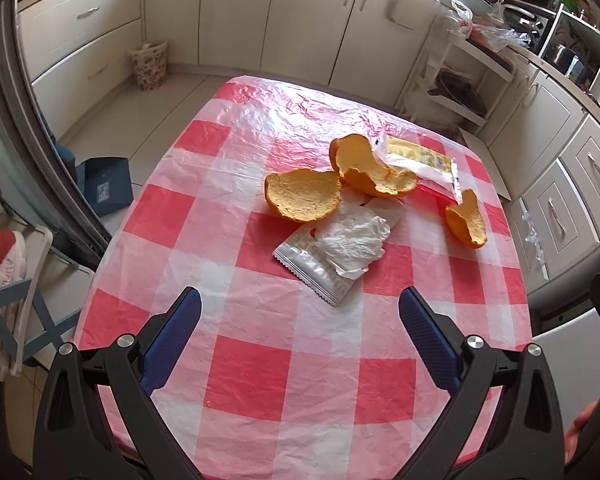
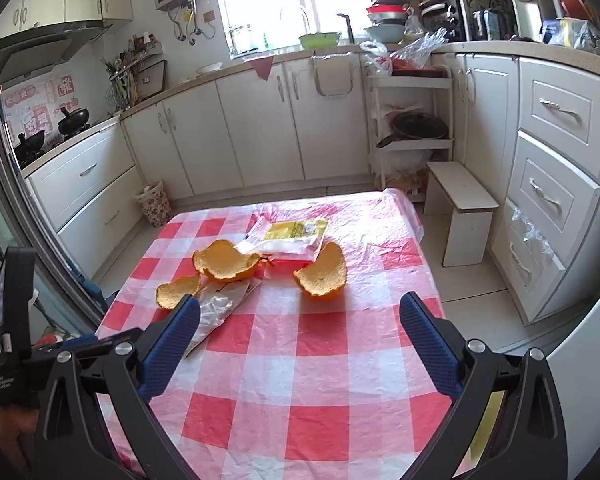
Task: Collect trash
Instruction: 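Grasp an orange peel with the left gripper while the right gripper grasps the white tissue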
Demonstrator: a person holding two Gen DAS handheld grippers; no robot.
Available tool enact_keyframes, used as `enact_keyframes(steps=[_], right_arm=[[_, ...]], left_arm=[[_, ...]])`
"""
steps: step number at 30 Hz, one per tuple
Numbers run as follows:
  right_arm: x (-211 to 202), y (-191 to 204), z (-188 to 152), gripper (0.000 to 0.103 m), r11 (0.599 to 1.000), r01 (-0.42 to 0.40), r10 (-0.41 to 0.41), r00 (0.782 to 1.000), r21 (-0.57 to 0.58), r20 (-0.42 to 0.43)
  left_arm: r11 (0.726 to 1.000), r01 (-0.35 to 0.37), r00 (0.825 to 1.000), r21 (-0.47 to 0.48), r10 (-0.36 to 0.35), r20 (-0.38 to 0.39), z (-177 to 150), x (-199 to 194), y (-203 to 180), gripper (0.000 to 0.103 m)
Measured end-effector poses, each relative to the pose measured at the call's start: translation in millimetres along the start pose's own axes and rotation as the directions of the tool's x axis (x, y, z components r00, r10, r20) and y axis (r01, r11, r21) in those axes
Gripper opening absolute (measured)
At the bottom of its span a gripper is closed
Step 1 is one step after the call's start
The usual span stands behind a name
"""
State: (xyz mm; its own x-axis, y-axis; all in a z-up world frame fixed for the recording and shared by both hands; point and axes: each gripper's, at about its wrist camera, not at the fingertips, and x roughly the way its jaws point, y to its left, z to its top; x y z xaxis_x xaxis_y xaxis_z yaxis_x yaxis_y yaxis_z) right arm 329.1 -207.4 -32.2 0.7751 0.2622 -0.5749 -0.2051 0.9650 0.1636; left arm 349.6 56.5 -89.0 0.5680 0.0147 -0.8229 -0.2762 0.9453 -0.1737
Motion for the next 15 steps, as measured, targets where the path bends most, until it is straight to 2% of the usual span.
enact_keyframes(steps=[4, 10, 15], right_arm=[[7, 2, -1, 0.096, 1.0, -0.014, 0.014, 0.999, -0.008, -0.032], [14, -2, -1, 0.096, 0.999, -0.039, 0.04, 0.998, 0.025, -0.051], [27, 3, -2, 0.096, 0.998, -0.063, 0.064, 0.994, 0.017, -0.092]], left_arm=[[1.0, -0.028, 1.0, 0.004, 0.028, -0.002, 3, 10, -2, 0.095], [0.991, -0.034, 0.999, -0.129, 0.033, -0.007, 20, 31, 14, 0.095], [0.971, -0.036, 0.998, -0.238, 0.024, -0.053, 36, 64, 21, 0.095]])
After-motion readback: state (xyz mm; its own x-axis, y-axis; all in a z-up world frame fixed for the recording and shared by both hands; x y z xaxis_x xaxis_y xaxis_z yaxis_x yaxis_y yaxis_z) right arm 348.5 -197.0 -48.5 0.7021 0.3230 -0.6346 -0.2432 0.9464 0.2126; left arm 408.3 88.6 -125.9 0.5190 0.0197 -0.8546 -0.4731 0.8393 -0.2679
